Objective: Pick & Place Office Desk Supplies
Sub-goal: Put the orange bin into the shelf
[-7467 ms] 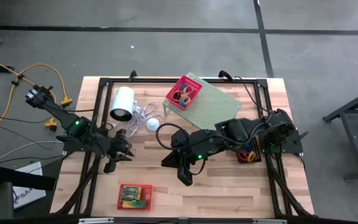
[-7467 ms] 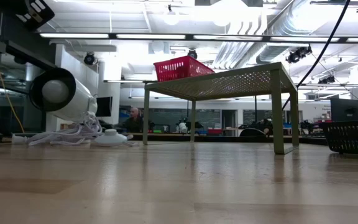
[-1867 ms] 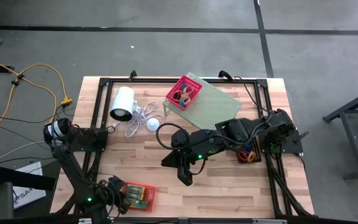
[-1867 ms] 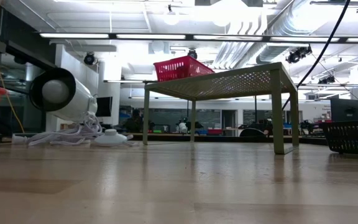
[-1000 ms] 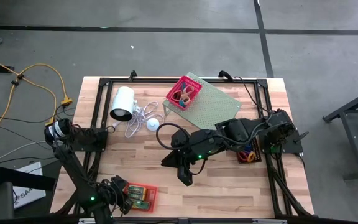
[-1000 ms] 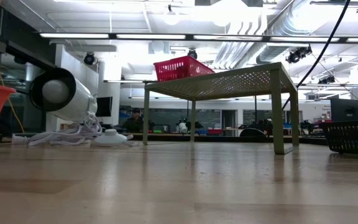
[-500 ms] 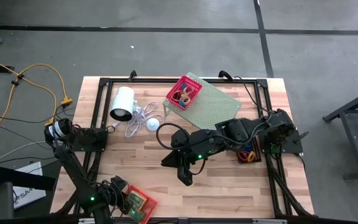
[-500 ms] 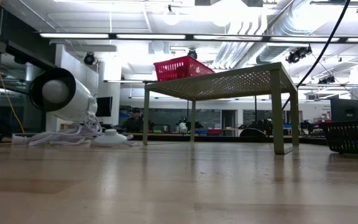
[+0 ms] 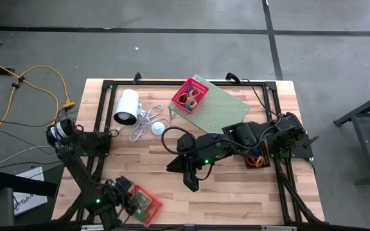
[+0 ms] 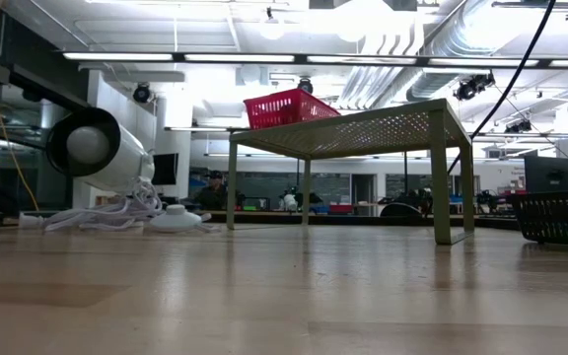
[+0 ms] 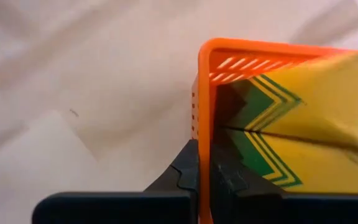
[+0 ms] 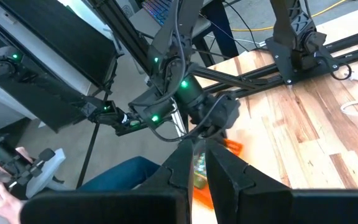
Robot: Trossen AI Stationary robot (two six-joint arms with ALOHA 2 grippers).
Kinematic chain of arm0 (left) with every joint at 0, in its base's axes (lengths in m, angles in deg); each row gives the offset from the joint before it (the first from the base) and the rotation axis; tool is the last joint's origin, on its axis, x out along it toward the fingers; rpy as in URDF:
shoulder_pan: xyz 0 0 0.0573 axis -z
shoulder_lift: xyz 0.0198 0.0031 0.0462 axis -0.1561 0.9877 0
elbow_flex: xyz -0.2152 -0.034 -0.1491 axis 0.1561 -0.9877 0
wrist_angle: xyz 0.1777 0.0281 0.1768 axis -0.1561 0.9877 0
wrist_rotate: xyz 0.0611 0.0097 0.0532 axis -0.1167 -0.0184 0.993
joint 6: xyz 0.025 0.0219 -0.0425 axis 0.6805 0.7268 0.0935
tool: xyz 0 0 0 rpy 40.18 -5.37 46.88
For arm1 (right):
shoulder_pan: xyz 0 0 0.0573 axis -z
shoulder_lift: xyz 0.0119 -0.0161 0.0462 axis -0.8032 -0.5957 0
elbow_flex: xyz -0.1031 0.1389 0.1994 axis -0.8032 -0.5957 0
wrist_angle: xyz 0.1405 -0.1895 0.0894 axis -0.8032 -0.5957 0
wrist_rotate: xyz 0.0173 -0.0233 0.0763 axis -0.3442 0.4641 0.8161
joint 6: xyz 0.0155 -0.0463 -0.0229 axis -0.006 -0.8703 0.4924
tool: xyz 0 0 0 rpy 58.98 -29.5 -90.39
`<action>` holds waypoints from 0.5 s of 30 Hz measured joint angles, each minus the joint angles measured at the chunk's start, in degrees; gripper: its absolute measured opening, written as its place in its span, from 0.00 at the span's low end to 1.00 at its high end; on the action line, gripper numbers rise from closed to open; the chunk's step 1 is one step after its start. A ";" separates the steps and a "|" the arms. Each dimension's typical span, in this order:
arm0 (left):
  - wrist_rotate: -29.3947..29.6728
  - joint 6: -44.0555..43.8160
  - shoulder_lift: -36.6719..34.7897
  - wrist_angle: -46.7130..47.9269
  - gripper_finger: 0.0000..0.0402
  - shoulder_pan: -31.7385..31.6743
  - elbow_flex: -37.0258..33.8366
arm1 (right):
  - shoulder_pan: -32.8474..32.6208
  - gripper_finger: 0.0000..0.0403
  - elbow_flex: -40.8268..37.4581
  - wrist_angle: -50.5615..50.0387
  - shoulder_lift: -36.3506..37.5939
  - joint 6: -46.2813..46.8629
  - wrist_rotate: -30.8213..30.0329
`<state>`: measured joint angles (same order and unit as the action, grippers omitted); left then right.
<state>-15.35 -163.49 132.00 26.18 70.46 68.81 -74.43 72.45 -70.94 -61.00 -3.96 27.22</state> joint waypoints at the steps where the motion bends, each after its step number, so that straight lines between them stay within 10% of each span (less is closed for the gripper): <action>1: 0.10 0.28 -0.27 1.19 0.01 -0.61 -0.01 | 0.02 0.07 0.00 -0.02 0.00 0.00 0.02; 15: 3.09 14.05 -6.14 9.02 0.00 -11.73 -0.04 | 0.00 0.07 0.00 -0.02 0.00 0.00 0.01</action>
<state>-12.26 -149.45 125.86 35.20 58.73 68.77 -74.43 72.45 -70.96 -61.00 -3.96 27.22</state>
